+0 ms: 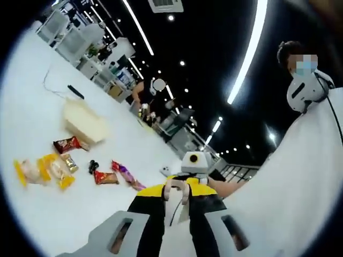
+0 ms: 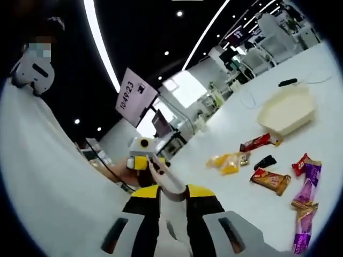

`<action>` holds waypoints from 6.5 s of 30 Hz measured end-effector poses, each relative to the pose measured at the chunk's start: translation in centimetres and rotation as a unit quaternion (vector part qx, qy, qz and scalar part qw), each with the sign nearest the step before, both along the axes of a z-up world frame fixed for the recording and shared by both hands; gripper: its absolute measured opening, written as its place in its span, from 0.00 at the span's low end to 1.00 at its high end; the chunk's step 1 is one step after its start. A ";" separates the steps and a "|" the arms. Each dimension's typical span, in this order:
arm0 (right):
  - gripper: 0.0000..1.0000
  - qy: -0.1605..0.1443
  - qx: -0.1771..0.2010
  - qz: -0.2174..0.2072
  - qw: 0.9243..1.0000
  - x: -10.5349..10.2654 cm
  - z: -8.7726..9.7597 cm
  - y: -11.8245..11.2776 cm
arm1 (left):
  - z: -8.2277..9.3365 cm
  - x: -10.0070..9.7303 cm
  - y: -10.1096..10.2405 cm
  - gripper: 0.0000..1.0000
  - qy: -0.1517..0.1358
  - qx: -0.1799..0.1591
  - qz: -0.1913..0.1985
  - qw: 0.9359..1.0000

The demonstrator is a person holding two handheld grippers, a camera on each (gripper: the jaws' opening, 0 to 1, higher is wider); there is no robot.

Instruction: Place the target food into the container with the food tongs after gripping and lifting it, then release it inside without dropping or visibly crushing the food.

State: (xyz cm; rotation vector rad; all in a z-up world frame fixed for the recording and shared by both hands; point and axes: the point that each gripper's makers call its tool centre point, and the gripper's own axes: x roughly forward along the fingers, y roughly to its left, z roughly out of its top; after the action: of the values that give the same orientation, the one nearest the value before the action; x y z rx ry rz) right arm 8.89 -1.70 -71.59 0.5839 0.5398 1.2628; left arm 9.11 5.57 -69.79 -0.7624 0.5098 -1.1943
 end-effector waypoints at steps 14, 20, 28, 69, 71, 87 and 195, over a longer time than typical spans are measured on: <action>0.13 0.001 0.021 0.037 0.999 -1.4 1.7 0.4 | 0.8 -0.6 0.2 0.38 0.010 -0.019 -0.015 1.000; 0.12 0.002 0.021 0.051 0.998 -1.7 2.1 0.2 | 0.8 -0.9 0.0 0.36 0.004 -0.015 -0.039 0.999; 0.14 0.005 0.028 0.016 0.999 -0.4 1.7 -0.1 | 1.0 -0.2 -0.1 0.14 -0.007 -0.016 -0.026 1.000; 0.14 0.027 0.069 0.031 0.997 -0.5 3.6 -0.1 | 1.2 -0.3 -1.8 0.37 0.023 -0.045 -0.031 0.998; 0.14 0.024 0.069 0.031 0.997 -0.6 3.7 -0.1 | 1.3 -0.3 -1.9 0.35 0.022 -0.046 -0.036 0.998; 0.17 0.033 0.063 0.011 0.997 0.2 3.3 0.4 | 0.7 -1.2 -2.0 0.11 0.040 -0.023 -0.068 0.997; 0.20 0.036 0.119 -0.001 0.992 -0.2 5.6 2.2 | 2.4 -1.2 -5.1 0.32 0.033 -0.049 -0.092 0.994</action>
State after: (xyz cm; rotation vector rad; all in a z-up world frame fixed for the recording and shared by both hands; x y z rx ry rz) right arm 8.71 0.47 -66.00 0.8322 0.4508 1.3174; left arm 7.88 0.42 -67.44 -0.8557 0.5882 -1.3763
